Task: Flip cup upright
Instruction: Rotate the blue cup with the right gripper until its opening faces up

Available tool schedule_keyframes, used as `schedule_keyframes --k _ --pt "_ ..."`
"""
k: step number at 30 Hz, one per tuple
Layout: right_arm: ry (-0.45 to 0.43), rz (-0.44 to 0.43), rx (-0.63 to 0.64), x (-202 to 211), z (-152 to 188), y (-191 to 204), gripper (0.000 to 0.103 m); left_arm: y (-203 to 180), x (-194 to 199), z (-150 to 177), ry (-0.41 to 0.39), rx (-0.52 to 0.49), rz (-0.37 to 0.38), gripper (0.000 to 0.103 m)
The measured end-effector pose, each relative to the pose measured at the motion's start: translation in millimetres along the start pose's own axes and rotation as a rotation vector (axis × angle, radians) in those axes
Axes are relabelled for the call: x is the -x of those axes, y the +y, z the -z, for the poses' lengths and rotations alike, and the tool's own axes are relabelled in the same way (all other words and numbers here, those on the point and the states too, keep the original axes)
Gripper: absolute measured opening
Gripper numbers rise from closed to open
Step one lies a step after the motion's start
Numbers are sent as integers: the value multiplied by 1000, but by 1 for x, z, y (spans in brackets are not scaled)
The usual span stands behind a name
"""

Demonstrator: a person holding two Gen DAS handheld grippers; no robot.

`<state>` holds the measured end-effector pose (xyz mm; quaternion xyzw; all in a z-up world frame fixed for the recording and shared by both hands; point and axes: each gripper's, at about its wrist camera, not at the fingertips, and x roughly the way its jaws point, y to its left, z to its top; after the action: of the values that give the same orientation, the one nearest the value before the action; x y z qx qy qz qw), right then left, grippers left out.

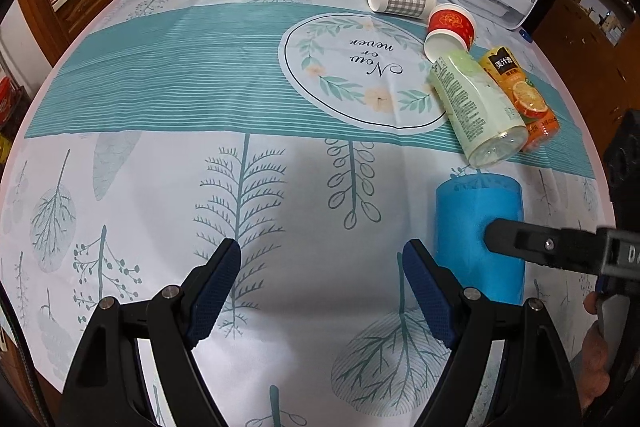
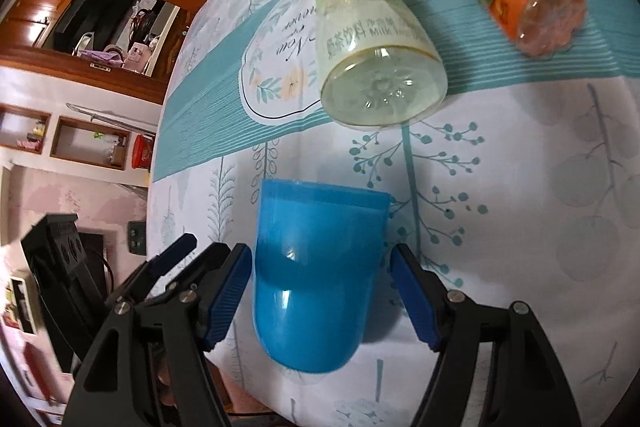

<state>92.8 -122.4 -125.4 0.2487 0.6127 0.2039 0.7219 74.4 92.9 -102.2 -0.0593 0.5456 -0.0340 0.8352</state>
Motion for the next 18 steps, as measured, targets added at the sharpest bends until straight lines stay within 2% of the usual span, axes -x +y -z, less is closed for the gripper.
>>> schedule_keyframes --k 4,6,12,18 --pt "36 -52 -46 -8 -4 -8 71 0 -3 -3 5 -3 0 82" --pt "48 -85 -53 -10 -4 -9 67 0 -5 -5 8 -3 -1 82" --pt "37 -71 4 -6 -2 0 67 1 -9 -8 13 3 -3 82" --pt "-56 3 121 10 0 19 67 -1 -9 -8 10 1 -3 82"
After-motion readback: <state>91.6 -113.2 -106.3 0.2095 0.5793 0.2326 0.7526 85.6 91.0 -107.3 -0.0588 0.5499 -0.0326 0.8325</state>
